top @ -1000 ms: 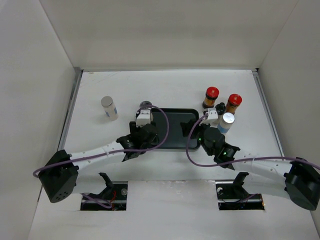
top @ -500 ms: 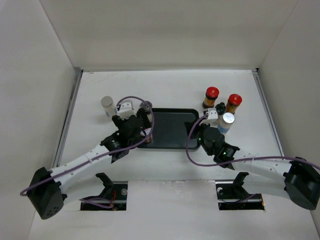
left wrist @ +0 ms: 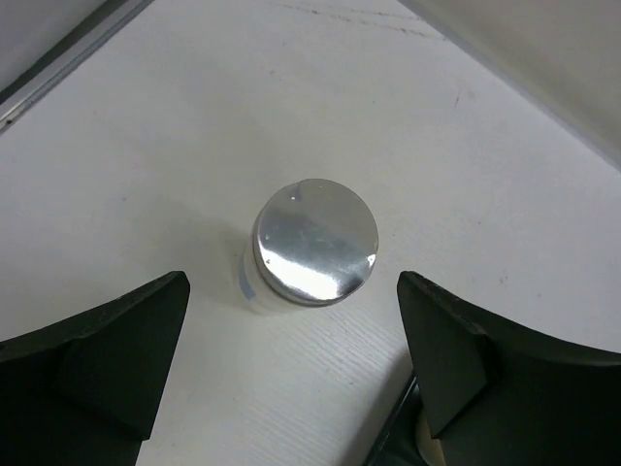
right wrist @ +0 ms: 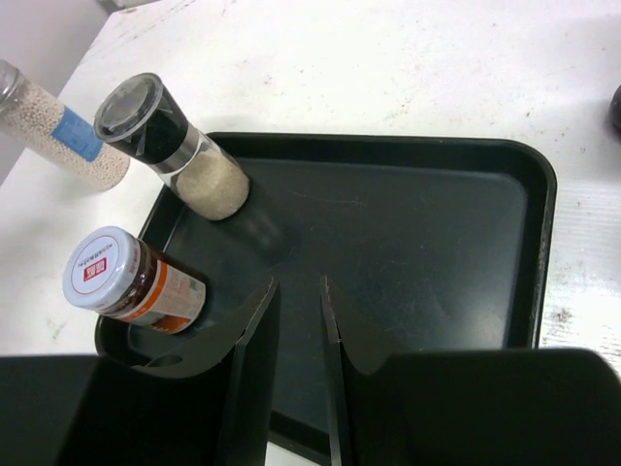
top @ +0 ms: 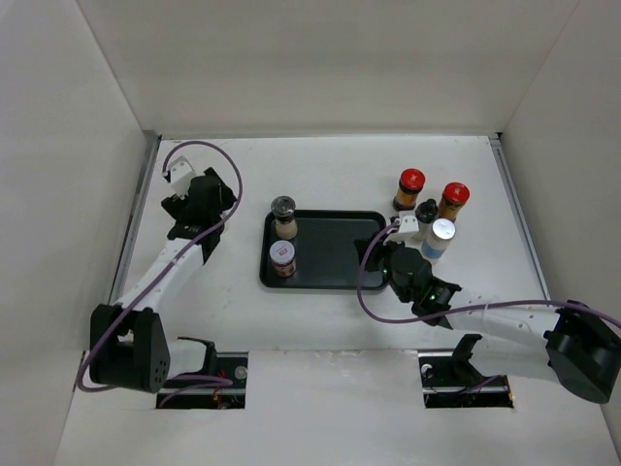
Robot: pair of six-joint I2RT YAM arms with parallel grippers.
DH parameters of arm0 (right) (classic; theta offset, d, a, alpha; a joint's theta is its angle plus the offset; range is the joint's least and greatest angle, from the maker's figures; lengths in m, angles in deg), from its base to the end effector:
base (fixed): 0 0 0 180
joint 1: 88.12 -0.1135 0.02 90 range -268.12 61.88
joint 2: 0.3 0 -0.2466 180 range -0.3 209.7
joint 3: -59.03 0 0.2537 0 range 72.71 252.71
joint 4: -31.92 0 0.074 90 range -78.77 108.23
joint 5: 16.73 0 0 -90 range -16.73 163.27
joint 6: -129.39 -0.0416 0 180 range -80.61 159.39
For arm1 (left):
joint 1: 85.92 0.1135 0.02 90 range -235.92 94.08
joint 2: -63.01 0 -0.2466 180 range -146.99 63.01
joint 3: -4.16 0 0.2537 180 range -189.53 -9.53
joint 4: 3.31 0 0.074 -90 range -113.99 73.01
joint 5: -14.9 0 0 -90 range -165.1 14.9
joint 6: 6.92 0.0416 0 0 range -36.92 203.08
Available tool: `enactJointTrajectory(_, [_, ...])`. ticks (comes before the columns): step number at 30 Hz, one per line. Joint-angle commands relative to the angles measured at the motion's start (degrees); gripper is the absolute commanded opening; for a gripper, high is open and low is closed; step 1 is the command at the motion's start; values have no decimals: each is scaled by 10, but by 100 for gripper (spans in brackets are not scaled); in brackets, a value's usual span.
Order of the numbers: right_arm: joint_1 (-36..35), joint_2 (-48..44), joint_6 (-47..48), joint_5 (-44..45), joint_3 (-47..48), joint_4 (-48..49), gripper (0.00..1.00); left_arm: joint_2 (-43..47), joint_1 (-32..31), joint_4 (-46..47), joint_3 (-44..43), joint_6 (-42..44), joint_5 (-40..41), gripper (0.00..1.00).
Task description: Organize the condiment bottles
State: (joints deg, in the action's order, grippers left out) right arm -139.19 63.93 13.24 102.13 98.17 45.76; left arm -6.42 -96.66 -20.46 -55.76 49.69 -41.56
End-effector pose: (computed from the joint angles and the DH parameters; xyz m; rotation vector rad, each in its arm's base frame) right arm 0.1733 0.1825 0.2065 -0.0166 1.7735 0.5398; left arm 0.2801 -0.0297 0.2537 -0.7279 1.8147 0.0914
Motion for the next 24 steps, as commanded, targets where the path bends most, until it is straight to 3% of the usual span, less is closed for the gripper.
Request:
enactJointTrajectory(1, [-5,-9,4,-5,13,30,30,-35,8,21,-42,24,-39,90])
enactJointTrajectory(9, [-13,10,6,-15,21,29,30,-99,39,35,-73,39,-55,85])
enactJointTrajectory(11, [-13,6,8,-13,21,28,31,-105,39,39,-73,39,-48,76])
enactJointTrajectory(14, [-13,4,6,-13,18,31,32,-106,39,47,-69,39,-39,54])
enactJointTrajectory(18, [-13,-2,8,-11,18,30,32,-53,19,54,-55,45,-15,40])
enactJointTrajectory(24, [-13,-4,8,-9,17,31,32,68,-72,63,-94,86,39,37])
